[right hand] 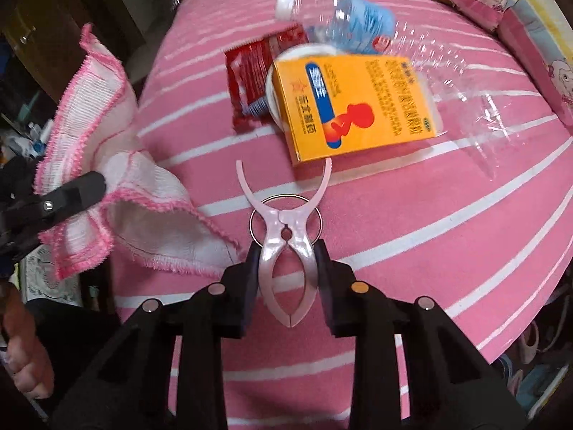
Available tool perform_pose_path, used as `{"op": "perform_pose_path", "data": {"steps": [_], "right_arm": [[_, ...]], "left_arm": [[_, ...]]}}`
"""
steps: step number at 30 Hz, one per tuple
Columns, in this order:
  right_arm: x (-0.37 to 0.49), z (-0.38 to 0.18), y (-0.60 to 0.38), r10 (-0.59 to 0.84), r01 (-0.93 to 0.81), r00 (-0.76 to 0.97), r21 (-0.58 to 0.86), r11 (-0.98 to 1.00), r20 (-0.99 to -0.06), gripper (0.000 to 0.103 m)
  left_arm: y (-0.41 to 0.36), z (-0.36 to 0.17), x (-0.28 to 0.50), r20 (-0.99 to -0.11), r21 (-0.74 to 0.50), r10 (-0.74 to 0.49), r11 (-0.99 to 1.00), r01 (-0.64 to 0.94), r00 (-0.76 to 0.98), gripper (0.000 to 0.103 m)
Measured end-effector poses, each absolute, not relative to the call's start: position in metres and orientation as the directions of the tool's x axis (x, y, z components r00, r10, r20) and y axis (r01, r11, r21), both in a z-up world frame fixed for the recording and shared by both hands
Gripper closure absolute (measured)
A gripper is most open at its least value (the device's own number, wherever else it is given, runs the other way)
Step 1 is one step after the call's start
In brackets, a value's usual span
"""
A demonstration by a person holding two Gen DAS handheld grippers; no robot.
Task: Collect trash
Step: 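Grasp the pink plastic clothespin with the right tool while the left tool holds the cloth, then carry the cloth and clothespin with both tools over the blue bin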
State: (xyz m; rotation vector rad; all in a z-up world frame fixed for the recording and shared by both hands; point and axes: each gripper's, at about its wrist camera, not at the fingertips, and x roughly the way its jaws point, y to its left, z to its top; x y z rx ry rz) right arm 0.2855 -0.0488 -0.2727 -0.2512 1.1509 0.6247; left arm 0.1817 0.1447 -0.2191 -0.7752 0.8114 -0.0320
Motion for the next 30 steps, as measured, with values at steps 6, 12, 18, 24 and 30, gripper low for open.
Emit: {"op": "perform_pose_path", "data": {"steps": [6, 12, 18, 24, 30], "right_arm": [[0.265, -0.226, -0.088, 0.398, -0.557, 0.322, 0.168, 0.813, -0.859, 0.072], [0.259, -0.186, -0.109, 0.460, -0.547, 0.369, 0.212, 0.810, -0.808, 0.072], [0.235, -0.149, -0.128, 0.487, -0.533, 0.408, 0.231, 0.814, -0.772, 0.072], [0.213, -0.126, -0.164, 0.481, -0.522, 0.448, 0.217, 0.825, -0.754, 0.072], [0.194, -0.112, -0.213, 0.472, -0.477, 0.496, 0.226, 0.849, -0.729, 0.072]], "left_arm": [[0.134, -0.189, 0.170, -0.619, -0.626, -0.301, 0.747, -0.224, 0.726, 0.095], [0.111, -0.153, 0.159, -0.591, -0.616, -0.305, 0.768, -0.173, 0.747, 0.095], [0.076, -0.121, 0.147, -0.577, -0.594, -0.325, 0.797, -0.112, 0.749, 0.095], [0.028, -0.101, 0.135, -0.578, -0.556, -0.348, 0.830, -0.044, 0.738, 0.095], [-0.032, -0.093, 0.135, -0.590, -0.527, -0.398, 0.849, 0.038, 0.702, 0.095]]}}
